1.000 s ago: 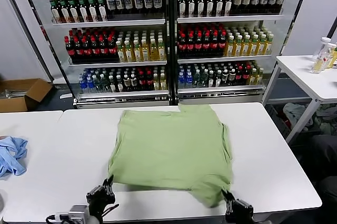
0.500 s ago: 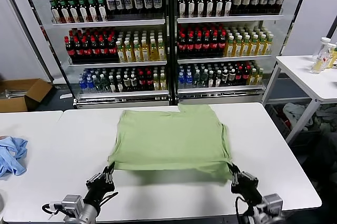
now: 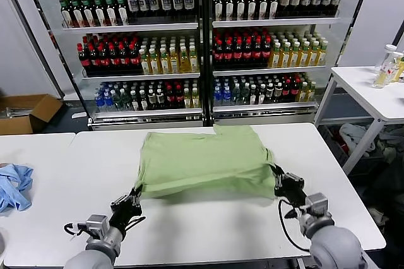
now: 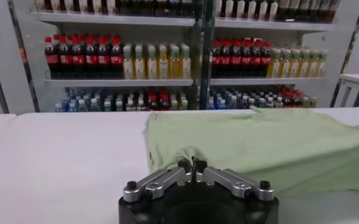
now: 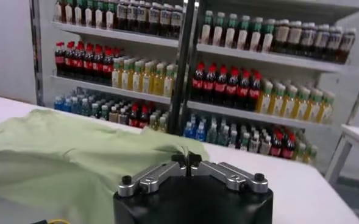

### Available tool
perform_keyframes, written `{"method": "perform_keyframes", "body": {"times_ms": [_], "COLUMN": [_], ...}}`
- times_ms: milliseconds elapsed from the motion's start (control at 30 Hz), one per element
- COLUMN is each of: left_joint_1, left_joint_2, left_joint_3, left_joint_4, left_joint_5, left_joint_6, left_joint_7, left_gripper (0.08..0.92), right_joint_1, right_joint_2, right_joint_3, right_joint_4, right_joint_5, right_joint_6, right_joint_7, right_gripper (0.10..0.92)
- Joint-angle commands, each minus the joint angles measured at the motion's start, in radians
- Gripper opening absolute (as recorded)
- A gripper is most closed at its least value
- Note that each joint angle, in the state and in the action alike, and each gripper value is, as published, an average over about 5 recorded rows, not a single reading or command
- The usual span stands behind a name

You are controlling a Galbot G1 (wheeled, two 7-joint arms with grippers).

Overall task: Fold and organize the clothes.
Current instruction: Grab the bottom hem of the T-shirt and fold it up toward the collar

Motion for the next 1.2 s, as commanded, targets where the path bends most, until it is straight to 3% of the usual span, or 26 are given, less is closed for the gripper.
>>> {"method": "perform_keyframes", "body": {"times_ms": [33, 867, 967, 1200], "left_joint_1": [-0.155, -0.329, -0.337, -0.296], "left_joint_2": [0.022, -0.003, -0.016, -0.035], "left_joint_3": [0.053, 0.126, 0.129, 0.108], "left_joint_4": [0.126, 0.295, 0.303, 0.277], "left_joint_5": [-0.013, 0.042, 0.050, 0.066], "left_joint_6": [-0.008, -0.049, -0.053, -0.062], "left_joint_7": [-0.005, -0.040, -0.050, -0.069], "left_gripper": [0.113, 0.120, 0.158, 0.357], "right_joint_1": [0.187, 0.220, 0.218, 0.128], "right_joint_2": [-0.011, 0.050, 0.059, 0.066], "right_joint_3": [-0.076, -0.138, -0.143, -0.109], "right_joint_4": [-0.114, -0.194, -0.197, -0.154], "right_joint_5": [-0.036, -0.162, -0.171, -0.157], "right_joint_6": [-0.001, -0.013, -0.024, -0.029], "right_joint_7": [-0.012, -0.033, -0.038, -0.035], "right_gripper": [0.117, 0.121, 0.168, 0.371]}}
